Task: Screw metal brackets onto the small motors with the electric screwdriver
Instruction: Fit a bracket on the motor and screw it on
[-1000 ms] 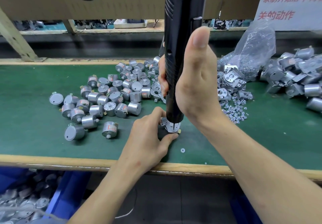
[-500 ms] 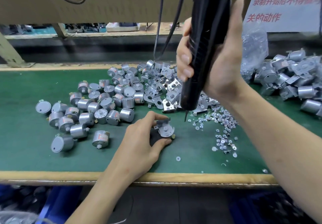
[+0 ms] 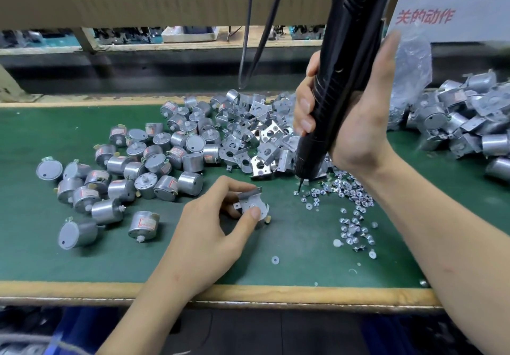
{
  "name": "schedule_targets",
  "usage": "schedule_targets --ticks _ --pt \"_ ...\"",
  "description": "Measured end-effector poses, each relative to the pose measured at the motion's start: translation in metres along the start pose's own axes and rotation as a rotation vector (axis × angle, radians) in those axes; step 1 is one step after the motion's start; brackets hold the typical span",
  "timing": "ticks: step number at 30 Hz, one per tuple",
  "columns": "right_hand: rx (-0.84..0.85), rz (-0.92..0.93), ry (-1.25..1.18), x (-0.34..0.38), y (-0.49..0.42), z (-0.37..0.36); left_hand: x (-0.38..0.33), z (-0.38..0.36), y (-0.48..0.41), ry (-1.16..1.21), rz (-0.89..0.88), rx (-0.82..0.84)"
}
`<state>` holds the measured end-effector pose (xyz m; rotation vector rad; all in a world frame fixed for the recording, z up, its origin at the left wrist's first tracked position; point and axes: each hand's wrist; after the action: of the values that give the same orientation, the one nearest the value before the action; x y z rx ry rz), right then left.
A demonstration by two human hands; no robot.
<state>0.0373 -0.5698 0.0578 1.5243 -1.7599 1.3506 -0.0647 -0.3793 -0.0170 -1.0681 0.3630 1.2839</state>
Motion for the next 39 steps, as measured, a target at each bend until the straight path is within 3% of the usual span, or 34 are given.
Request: schedule_targets --ticks 12,39 --pt "-0.014 -0.016 0.039 -0.0017 0.0048 -0.0054 -0.0008 0.0015 0.0004 -0.088 0.014 0.071" --pt "0.003 0.028 0.072 -0.0001 0.0034 -0.0033 0.0048 -0.0002 0.0003 -0.11 -0.027 0.058"
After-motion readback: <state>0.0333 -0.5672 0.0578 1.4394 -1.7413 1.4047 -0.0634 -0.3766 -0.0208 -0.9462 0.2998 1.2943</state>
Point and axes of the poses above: each hand's wrist, its own y-axis away from the middle knuckle, its own z-axis out of the back of the hand, x = y × z, and after that the axes turned 13 degrees about -x, right-handed
